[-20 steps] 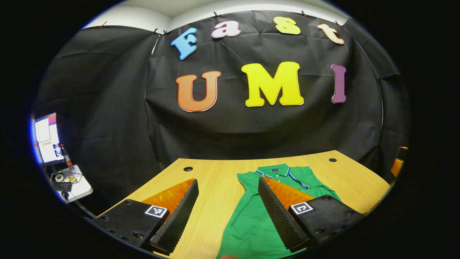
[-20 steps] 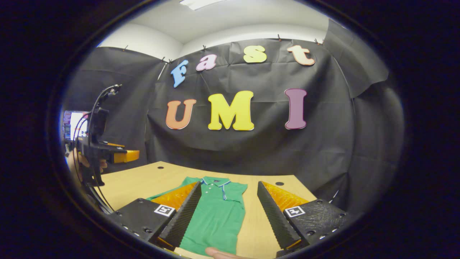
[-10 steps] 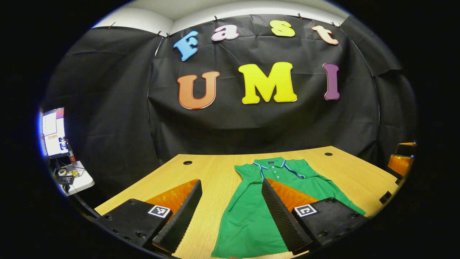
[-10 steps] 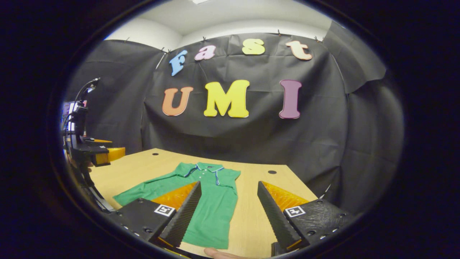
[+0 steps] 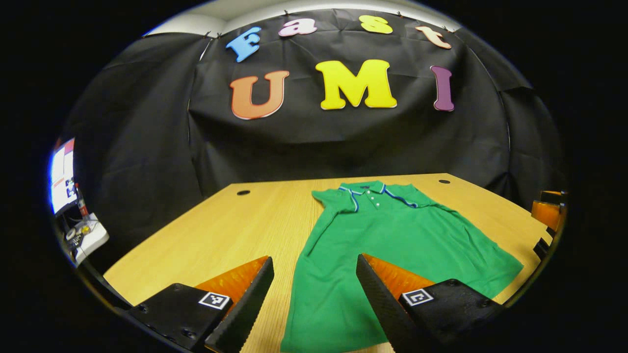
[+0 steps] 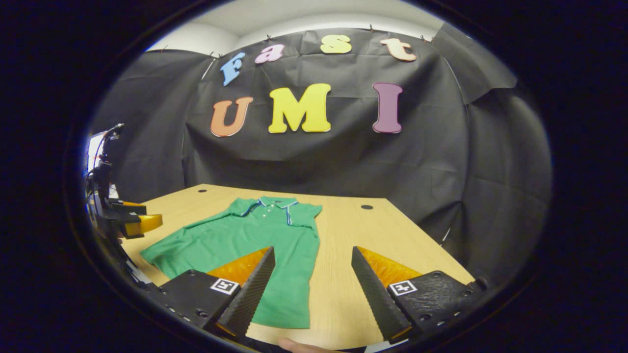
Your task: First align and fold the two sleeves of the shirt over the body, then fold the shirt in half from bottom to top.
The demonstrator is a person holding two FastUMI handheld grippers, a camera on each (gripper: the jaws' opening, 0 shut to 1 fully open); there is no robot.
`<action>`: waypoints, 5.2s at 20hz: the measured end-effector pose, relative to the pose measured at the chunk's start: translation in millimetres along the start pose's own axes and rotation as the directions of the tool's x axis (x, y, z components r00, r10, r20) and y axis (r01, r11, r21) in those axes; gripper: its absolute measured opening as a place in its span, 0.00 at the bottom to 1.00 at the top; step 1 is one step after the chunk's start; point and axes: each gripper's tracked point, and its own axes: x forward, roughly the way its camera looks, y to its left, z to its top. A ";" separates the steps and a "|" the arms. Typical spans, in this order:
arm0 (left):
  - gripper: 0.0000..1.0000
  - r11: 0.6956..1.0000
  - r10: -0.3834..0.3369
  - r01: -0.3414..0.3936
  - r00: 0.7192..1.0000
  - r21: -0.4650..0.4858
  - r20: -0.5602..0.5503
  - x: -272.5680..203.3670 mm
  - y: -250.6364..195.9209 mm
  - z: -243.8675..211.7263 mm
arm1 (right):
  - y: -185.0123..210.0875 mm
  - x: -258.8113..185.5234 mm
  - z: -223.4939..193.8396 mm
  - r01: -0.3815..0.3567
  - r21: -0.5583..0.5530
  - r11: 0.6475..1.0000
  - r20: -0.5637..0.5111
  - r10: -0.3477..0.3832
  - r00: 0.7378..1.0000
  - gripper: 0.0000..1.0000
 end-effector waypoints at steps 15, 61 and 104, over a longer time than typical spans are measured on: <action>1.00 1.000 -0.022 0.022 0.998 -0.002 -0.055 -3.0 21.4 -71.6 | 11.4 10.4 -95.9 -0.055 0.038 0.998 -0.195 0.061 0.979 0.90; 0.07 0.997 -0.014 -0.010 0.956 0.080 0.294 167.0 12.6 231.9 | 16.3 228.6 177.5 -0.066 -0.052 0.997 0.071 0.069 0.995 0.00; 1.00 0.993 0.079 -0.063 0.982 -0.097 0.170 230.0 8.9 206.5 | 3.1 321.6 198.6 0.038 -0.052 0.998 0.122 -0.032 0.992 0.95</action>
